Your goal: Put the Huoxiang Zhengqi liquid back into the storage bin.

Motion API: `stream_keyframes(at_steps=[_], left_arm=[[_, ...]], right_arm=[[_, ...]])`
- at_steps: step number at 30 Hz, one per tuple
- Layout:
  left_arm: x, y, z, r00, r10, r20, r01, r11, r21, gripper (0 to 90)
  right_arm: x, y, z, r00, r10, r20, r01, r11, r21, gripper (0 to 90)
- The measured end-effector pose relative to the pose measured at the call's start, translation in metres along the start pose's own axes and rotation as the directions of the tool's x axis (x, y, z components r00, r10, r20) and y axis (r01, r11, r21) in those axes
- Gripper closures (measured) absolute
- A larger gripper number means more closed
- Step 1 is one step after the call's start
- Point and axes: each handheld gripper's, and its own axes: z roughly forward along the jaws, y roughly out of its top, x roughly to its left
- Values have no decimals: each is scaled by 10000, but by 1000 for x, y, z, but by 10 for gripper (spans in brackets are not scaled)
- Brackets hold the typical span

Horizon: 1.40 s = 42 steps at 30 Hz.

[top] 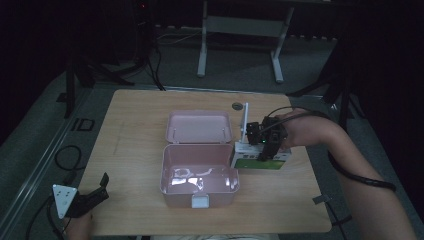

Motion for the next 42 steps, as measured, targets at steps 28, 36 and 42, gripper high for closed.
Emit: stream_keyframes(at_steps=[28,36,42], left_arm=[[0,0,0,10000,4,37,-4,10000,-6,2],[0,0,0,10000,-5,56,5,10000,-12,2],[1,0,0,10000,-16,72,16,10000,-14,2]], right_arm=[[8,88,6,9947,-1015,-159,1020,9943,317,617],[13,113,12,9912,-1292,-303,1300,9912,260,617],[18,128,21,9867,-1571,-425,1584,9869,289,616]])
